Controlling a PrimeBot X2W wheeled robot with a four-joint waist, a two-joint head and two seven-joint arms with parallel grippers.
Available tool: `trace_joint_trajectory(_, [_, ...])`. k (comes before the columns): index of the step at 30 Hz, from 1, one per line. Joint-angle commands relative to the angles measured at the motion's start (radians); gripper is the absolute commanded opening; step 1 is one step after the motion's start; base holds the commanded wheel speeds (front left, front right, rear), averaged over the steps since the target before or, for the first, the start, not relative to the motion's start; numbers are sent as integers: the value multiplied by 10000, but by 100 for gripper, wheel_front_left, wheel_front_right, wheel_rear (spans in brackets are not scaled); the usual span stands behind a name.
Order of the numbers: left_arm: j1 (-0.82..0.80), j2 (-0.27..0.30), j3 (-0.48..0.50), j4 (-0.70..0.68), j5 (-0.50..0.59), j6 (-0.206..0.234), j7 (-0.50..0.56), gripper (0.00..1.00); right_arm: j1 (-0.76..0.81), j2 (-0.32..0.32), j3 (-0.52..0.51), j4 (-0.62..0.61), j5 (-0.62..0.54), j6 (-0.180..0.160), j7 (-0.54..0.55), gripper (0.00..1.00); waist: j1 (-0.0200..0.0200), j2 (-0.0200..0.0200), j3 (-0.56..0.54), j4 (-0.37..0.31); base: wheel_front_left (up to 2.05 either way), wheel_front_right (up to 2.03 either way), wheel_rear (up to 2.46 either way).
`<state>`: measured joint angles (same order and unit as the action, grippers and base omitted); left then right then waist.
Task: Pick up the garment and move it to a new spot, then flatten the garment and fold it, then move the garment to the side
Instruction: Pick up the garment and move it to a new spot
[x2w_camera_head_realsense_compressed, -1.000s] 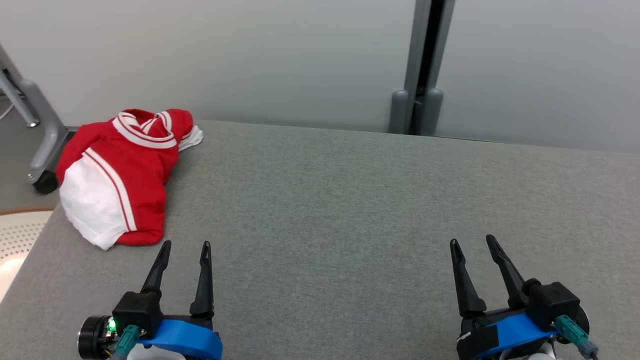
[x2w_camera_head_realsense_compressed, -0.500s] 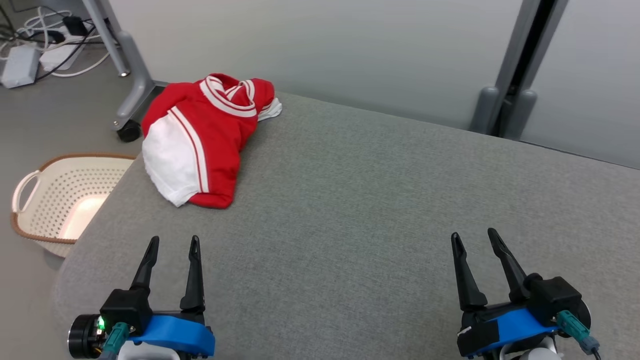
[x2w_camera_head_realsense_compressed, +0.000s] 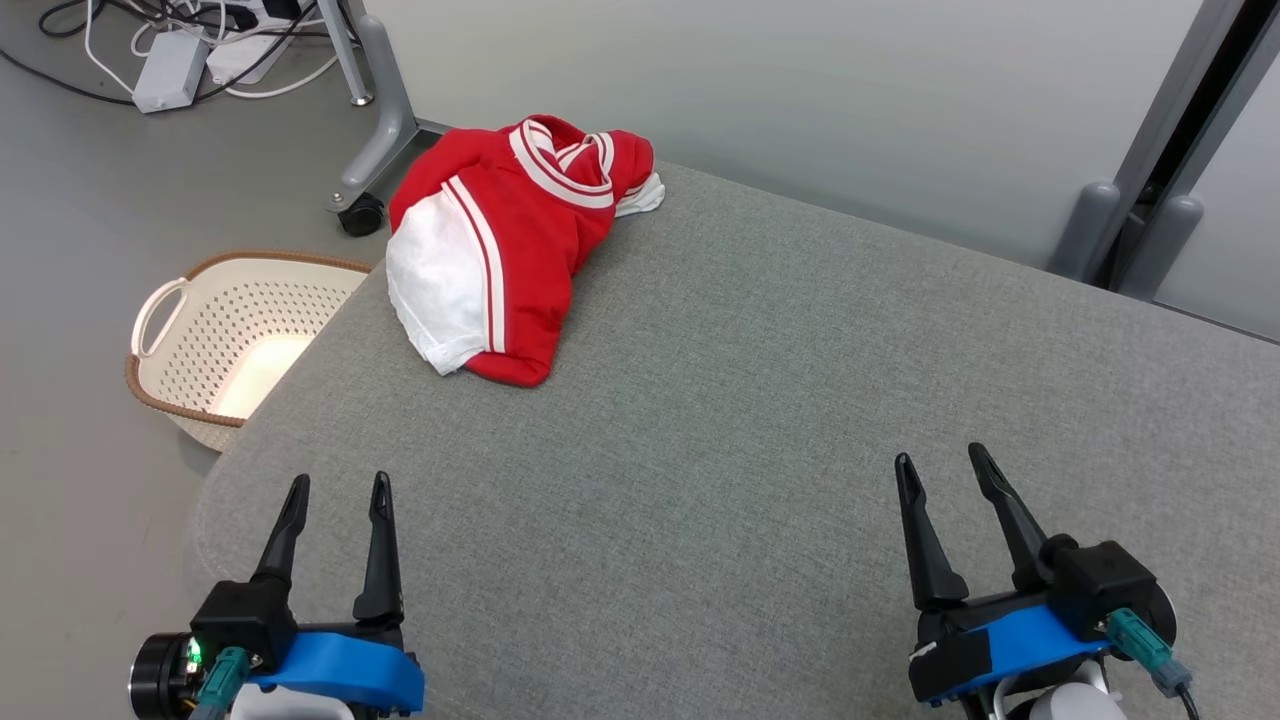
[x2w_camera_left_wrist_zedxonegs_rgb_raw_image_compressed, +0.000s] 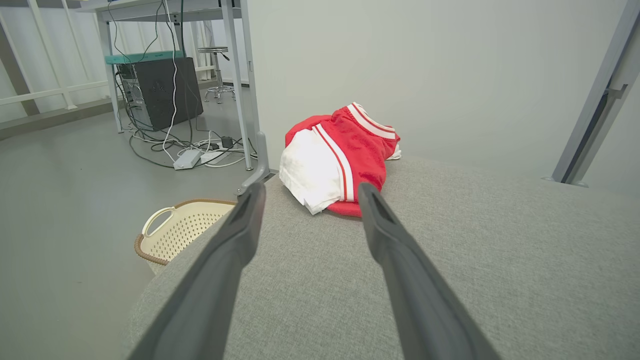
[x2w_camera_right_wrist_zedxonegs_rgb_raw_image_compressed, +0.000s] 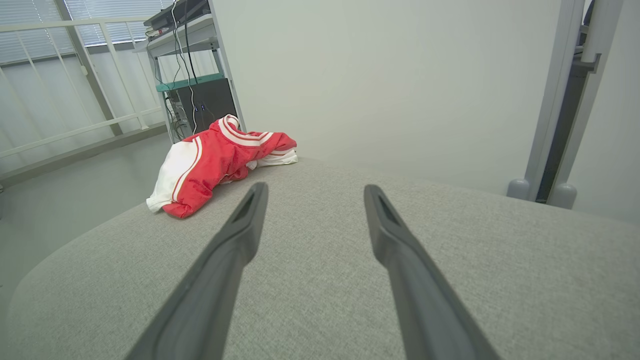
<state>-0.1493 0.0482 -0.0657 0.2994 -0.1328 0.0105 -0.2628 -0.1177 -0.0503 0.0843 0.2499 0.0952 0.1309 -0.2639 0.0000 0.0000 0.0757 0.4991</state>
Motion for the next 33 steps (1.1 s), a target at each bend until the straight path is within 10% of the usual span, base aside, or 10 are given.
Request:
trace_joint_trajectory(1, [43, 40, 58, -18, -34, 60, -31, 100, -66, -25, 25, 22, 11, -3, -11, 100, 0, 0, -10, -3, 0, 0, 0])
trace_joint_trajectory(33, [-5798, 1568, 2269, 2563, 41, -890, -30, 100, -1383, -1434, 294, -1047, -397, -3, -11, 100, 0, 0, 2864, -3190, 0, 0, 0])
